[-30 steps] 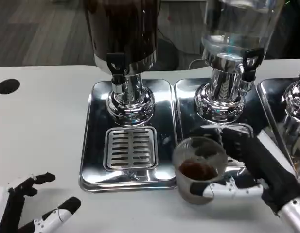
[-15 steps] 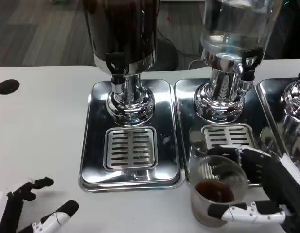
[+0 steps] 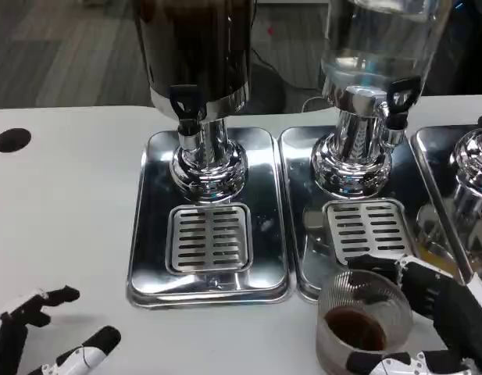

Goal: Grasp the cup under the faucet to collect the drink, then remove the cup.

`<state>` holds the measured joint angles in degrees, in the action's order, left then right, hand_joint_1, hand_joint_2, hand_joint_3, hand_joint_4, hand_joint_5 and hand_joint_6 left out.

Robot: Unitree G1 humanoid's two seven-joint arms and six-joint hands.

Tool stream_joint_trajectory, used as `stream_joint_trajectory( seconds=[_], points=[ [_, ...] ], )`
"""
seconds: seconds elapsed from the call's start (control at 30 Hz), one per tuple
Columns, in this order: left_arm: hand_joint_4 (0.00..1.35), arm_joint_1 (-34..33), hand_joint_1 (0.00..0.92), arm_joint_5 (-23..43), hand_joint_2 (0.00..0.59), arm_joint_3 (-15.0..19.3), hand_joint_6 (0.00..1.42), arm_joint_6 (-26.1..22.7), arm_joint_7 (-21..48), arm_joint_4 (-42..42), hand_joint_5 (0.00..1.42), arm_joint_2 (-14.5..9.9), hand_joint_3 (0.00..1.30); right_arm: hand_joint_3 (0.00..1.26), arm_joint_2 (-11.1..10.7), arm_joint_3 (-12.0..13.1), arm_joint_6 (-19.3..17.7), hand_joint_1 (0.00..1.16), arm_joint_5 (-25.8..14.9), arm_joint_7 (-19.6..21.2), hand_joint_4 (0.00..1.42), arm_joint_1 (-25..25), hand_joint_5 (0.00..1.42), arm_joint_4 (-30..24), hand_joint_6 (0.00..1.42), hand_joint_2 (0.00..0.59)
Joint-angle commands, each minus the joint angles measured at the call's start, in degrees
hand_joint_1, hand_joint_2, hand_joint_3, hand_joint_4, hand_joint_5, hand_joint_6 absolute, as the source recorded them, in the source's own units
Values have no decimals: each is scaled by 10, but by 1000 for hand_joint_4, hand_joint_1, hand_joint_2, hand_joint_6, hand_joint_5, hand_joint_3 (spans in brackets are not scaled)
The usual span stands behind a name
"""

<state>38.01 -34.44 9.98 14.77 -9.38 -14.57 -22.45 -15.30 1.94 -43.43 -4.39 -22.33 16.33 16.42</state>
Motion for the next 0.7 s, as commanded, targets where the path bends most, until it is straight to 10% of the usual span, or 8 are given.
stream_joint_trajectory(
  seconds=[0.03, 0.4, 0.7],
  points=[
    [333, 15, 6, -9, 83, 7, 269, -12, 14, -23, 419, -4, 398, 537, 15, 1, -53, 895, -18, -3, 500, -27, 562, 43, 443, 135],
    [333, 18, 7, -13, 86, 6, 276, -26, 31, -44, 419, -4, 398, 519, 18, 8, -124, 894, -9, 1, 477, -56, 521, 140, 383, 133],
    [333, 16, 9, -14, 88, 3, 284, -28, 33, -43, 419, -4, 408, 200, 6, -2, -152, 777, 2, -4, 222, -62, 337, 142, 195, 91]
  ],
)
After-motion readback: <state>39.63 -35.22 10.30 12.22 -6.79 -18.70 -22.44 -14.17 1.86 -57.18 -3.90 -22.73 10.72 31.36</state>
